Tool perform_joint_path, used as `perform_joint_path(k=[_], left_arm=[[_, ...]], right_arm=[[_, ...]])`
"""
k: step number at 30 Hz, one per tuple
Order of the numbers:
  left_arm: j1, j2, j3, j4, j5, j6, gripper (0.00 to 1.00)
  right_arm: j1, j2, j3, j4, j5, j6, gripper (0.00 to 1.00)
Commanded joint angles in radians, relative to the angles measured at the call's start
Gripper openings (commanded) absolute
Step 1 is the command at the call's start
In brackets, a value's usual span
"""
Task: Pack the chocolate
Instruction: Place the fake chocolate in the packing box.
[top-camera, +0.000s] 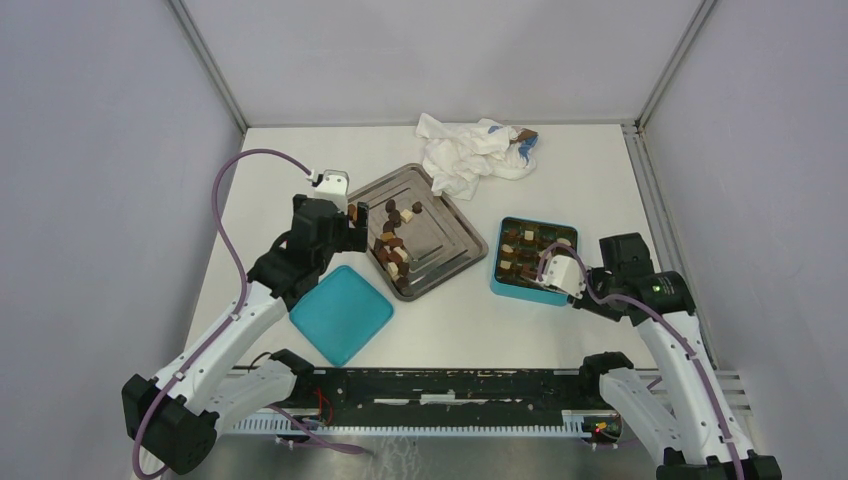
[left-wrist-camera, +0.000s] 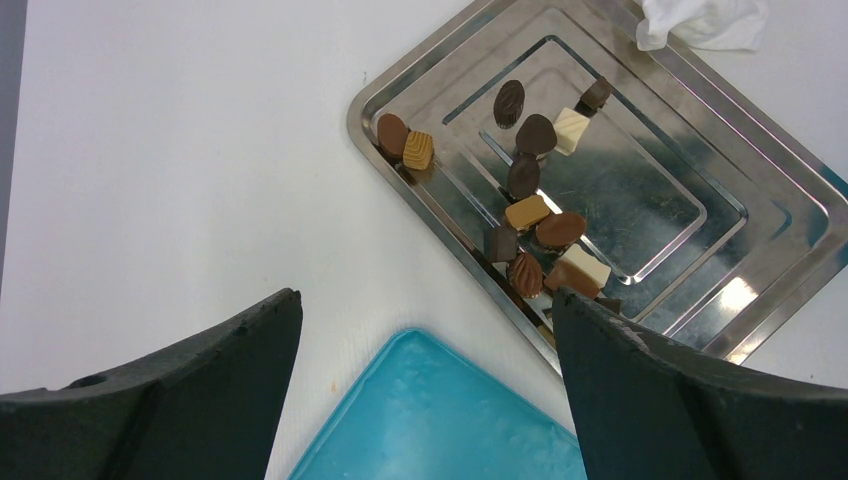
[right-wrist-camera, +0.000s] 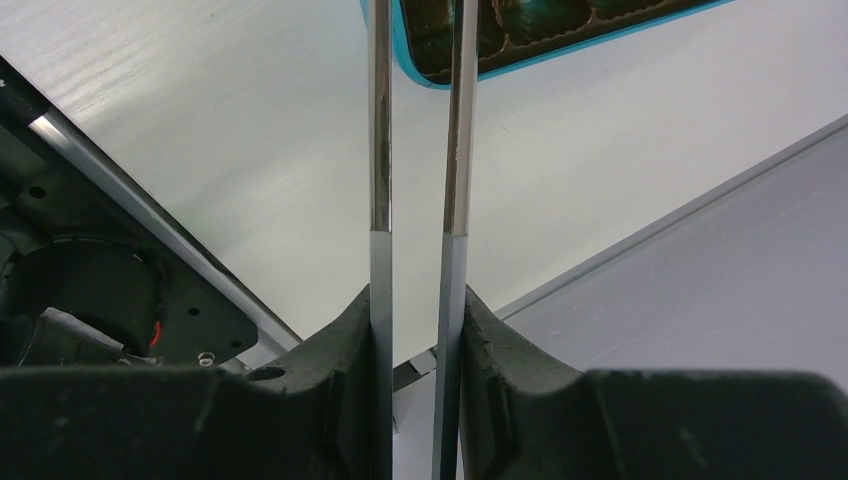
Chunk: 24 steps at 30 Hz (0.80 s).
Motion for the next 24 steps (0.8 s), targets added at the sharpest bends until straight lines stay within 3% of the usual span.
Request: perform_joint_path(k=[1, 10, 24], left_arm=[[0.007, -0.005, 0.014, 0.039, 0.009, 0.021, 0.99], [0.006, 0.000, 0.015, 0.038, 0.005, 0.021, 0.99], [0.006, -0.001, 0.015, 0.038, 0.007, 0.022, 0.99]], right_arm=[[-0.005, 0.010, 0.004, 0.048, -0.020, -0.007, 0.20], [-0.006, 0.027, 0.008, 0.057, -0.031, -0.011, 0.33], [-0.006, 0.042, 0.033, 0.052, -0.031, -0.011, 0.37]])
